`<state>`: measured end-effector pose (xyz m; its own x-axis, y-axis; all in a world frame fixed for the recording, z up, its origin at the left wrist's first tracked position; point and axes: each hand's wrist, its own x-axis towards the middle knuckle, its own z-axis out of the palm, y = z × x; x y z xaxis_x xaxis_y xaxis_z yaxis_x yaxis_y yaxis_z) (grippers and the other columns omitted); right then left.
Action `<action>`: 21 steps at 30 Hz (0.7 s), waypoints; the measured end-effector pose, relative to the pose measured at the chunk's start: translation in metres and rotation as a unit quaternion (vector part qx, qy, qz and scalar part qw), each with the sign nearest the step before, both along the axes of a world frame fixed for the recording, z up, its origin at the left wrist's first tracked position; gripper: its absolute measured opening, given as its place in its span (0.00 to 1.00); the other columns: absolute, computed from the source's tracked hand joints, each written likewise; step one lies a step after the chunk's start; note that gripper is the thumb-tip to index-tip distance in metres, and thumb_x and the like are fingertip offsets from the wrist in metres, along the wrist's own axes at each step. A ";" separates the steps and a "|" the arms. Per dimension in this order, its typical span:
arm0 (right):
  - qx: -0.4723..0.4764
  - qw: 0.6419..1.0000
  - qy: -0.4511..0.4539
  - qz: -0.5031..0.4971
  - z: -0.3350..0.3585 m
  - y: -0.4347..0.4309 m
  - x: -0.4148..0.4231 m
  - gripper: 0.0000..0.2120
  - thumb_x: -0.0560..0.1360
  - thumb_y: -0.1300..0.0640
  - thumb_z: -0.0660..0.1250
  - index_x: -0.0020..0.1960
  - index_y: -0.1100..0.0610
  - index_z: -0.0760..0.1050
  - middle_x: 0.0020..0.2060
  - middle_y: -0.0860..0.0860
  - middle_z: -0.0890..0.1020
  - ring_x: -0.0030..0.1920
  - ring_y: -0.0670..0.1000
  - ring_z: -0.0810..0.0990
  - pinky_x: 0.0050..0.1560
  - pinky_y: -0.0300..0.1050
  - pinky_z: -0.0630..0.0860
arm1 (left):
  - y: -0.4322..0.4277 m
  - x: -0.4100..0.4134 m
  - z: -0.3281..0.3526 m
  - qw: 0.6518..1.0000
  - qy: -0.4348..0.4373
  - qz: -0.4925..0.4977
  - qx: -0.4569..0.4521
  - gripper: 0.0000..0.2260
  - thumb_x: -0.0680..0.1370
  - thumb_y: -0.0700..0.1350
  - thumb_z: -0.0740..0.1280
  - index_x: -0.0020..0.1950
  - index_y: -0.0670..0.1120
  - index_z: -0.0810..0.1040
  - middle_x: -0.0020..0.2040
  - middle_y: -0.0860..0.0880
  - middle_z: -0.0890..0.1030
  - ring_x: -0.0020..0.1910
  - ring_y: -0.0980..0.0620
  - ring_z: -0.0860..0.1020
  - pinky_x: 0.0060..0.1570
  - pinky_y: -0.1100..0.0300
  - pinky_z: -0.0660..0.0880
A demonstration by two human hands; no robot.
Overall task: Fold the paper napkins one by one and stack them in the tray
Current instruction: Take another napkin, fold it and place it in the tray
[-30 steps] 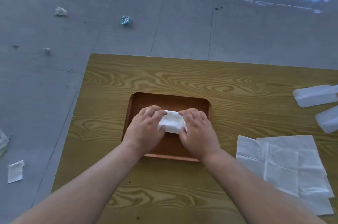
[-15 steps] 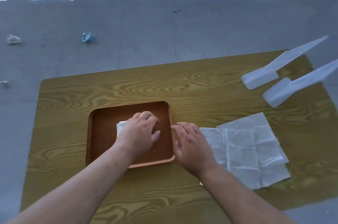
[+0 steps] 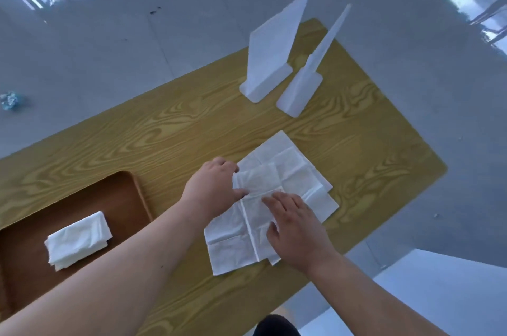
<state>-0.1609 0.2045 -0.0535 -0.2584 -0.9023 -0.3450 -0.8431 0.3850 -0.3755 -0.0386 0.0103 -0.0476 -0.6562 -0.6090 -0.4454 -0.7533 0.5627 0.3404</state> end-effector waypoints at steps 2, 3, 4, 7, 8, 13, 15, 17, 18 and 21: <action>0.012 1.000 -0.009 0.009 -0.004 0.004 -0.005 0.26 0.78 0.52 0.61 0.76 0.54 0.68 0.74 0.53 0.72 0.74 0.57 0.68 0.74 0.54 0.68 | 0.001 -0.012 -0.005 0.999 -0.030 0.011 -0.010 0.30 0.74 0.64 0.73 0.70 0.51 0.75 0.67 0.50 0.76 0.67 0.47 0.75 0.61 0.52 0.74; 0.015 1.000 -0.011 0.013 -0.006 0.004 -0.006 0.26 0.78 0.52 0.60 0.76 0.54 0.68 0.75 0.54 0.72 0.75 0.58 0.68 0.75 0.55 0.67 | 0.000 -0.015 -0.008 0.999 -0.040 0.020 -0.014 0.28 0.73 0.64 0.74 0.68 0.51 0.75 0.64 0.50 0.78 0.64 0.47 0.76 0.58 0.52 0.74; 0.016 1.000 -0.013 0.012 -0.008 0.005 -0.007 0.26 0.78 0.52 0.60 0.76 0.54 0.68 0.75 0.54 0.72 0.75 0.57 0.68 0.75 0.55 0.67 | 0.000 -0.017 -0.009 0.998 -0.048 0.028 -0.018 0.26 0.72 0.63 0.75 0.64 0.51 0.76 0.60 0.50 0.79 0.60 0.47 0.78 0.53 0.53 0.75; 0.009 1.000 -0.018 0.003 -0.010 0.004 -0.009 0.26 0.78 0.52 0.61 0.76 0.54 0.68 0.74 0.53 0.73 0.73 0.57 0.69 0.74 0.54 0.69 | -0.003 -0.022 -0.009 0.996 -0.078 0.046 -0.025 0.19 0.71 0.64 0.76 0.50 0.53 0.77 0.48 0.53 0.80 0.45 0.50 0.77 0.40 0.54 0.73; 0.008 1.000 -0.018 0.001 -0.011 0.003 -0.009 0.26 0.78 0.52 0.61 0.76 0.53 0.69 0.74 0.53 0.73 0.73 0.56 0.69 0.73 0.54 0.69 | -0.004 -0.022 -0.009 0.995 -0.085 0.049 -0.024 0.17 0.71 0.64 0.75 0.46 0.53 0.76 0.47 0.53 0.80 0.43 0.51 0.77 0.38 0.54 0.73; 0.016 1.000 -0.016 0.003 -0.010 0.000 -0.009 0.26 0.78 0.51 0.60 0.76 0.52 0.69 0.75 0.52 0.71 0.74 0.56 0.68 0.74 0.53 0.68 | -0.007 -0.016 -0.011 0.995 -0.071 0.067 -0.025 0.22 0.71 0.67 0.74 0.54 0.52 0.79 0.55 0.53 0.78 0.56 0.47 0.78 0.51 0.52 0.77; 0.019 1.000 -0.013 0.006 -0.010 -0.001 -0.009 0.26 0.78 0.51 0.60 0.76 0.52 0.68 0.75 0.51 0.71 0.74 0.55 0.68 0.74 0.53 0.67 | -0.009 -0.014 -0.011 0.994 -0.074 0.073 -0.020 0.23 0.71 0.67 0.74 0.56 0.53 0.79 0.57 0.52 0.78 0.59 0.47 0.76 0.53 0.53 0.75; 0.019 1.000 -0.010 0.008 -0.010 -0.002 -0.009 0.26 0.78 0.51 0.60 0.75 0.52 0.68 0.75 0.51 0.71 0.73 0.55 0.68 0.74 0.52 0.67 | -0.010 -0.015 -0.012 0.995 -0.079 0.064 -0.010 0.18 0.71 0.65 0.74 0.50 0.54 0.79 0.54 0.52 0.78 0.58 0.47 0.76 0.52 0.53 0.75; 0.019 1.000 -0.009 0.008 -0.010 -0.002 -0.009 0.26 0.78 0.51 0.60 0.75 0.52 0.69 0.74 0.51 0.71 0.73 0.55 0.68 0.73 0.52 0.67 | -0.010 -0.015 -0.013 0.995 -0.078 0.059 -0.005 0.16 0.72 0.64 0.74 0.47 0.54 0.78 0.53 0.52 0.77 0.57 0.47 0.75 0.52 0.54 0.74; 0.017 1.000 -0.010 0.009 -0.010 -0.003 -0.010 0.26 0.78 0.51 0.61 0.75 0.52 0.69 0.74 0.51 0.71 0.73 0.55 0.68 0.73 0.52 0.68 | -0.009 -0.016 -0.014 0.996 -0.060 0.061 0.011 0.13 0.73 0.60 0.75 0.45 0.55 0.76 0.53 0.53 0.77 0.55 0.49 0.75 0.50 0.54 0.74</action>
